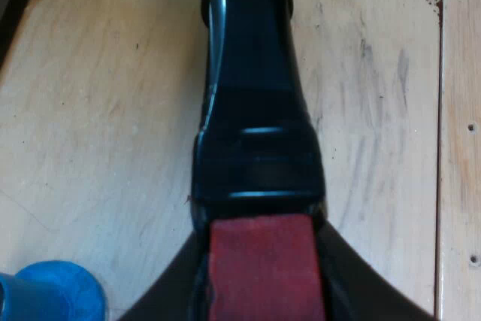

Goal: Put the handle in the coffee machine

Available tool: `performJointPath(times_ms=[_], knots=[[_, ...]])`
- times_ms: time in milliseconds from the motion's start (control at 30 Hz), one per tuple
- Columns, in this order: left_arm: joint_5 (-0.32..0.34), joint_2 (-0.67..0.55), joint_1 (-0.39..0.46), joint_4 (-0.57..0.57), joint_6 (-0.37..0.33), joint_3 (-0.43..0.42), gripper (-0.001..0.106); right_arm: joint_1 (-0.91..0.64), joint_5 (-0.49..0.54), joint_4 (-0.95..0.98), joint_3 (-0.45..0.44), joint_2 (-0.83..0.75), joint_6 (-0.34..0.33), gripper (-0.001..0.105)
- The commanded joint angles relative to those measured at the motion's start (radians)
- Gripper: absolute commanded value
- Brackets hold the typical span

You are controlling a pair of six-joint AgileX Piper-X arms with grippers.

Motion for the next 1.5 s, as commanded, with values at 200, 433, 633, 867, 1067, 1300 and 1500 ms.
performJointPath(times_ms=[200,433,633,867,1067,1300,1500], knots=[[0.015,-0.003,0.001,-0.011,0.010,-0.003,0.000,0.002,-0.003,0.001,-0.007,-0.017,-0.035,0.006],[0.015,-0.003,0.001,-0.011,0.010,-0.003,0.000,0.002,-0.003,0.001,-0.007,-0.017,-0.035,0.071],[0.015,-0.003,0.001,-0.011,0.015,-0.003,0.000,0.002,-0.010,0.001,-0.007,-0.017,-0.035,0.085],[0.015,-0.003,0.001,-0.011,0.016,-0.003,0.000,0.002,-0.002,-0.001,-0.007,-0.017,-0.035,0.085],[-0.002,-0.003,0.006,-0.004,0.016,-0.006,0.000,0.002,-0.002,-0.031,-0.007,-0.026,-0.035,0.085],[-0.001,-0.003,0.091,0.040,0.016,-0.035,0.000,0.002,0.082,-0.031,-0.007,-0.097,-0.035,0.085],[0.001,-0.003,0.145,0.059,0.016,-0.040,0.000,0.002,0.086,-0.031,-0.007,-0.155,-0.045,0.085]])
